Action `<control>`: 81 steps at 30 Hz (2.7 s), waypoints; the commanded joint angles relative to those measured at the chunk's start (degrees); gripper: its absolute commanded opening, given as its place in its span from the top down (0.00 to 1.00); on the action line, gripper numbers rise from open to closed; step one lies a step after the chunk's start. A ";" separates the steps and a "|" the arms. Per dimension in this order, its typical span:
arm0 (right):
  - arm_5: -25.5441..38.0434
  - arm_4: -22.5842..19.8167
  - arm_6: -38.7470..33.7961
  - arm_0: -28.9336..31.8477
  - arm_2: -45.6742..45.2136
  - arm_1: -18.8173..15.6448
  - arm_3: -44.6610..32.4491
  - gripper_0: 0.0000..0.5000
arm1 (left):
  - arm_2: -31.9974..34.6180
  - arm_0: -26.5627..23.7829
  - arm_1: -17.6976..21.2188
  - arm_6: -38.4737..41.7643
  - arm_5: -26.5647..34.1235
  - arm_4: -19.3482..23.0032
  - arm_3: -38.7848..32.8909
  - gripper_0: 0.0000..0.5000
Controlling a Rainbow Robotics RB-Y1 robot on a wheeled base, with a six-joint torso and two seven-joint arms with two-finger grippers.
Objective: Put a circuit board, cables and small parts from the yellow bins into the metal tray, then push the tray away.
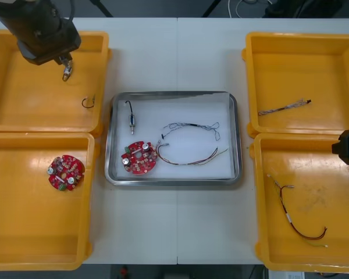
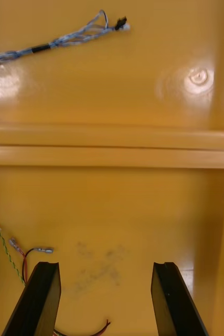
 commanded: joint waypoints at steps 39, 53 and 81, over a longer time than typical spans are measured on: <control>0.17 -3.55 -1.88 4.65 0.62 -1.81 0.65 0.00 | -33.02 1.11 -12.99 7.41 -11.23 2.13 -6.15 1.00; 0.17 -4.08 -1.88 4.56 0.62 -1.81 0.03 0.00 | -35.22 1.20 -12.99 5.82 -12.99 1.34 -5.00 0.80; 0.17 -14.27 -1.62 -4.49 10.55 -7.78 -2.34 0.00 | -19.84 2.87 -7.89 4.68 9.43 4.68 -24.34 0.00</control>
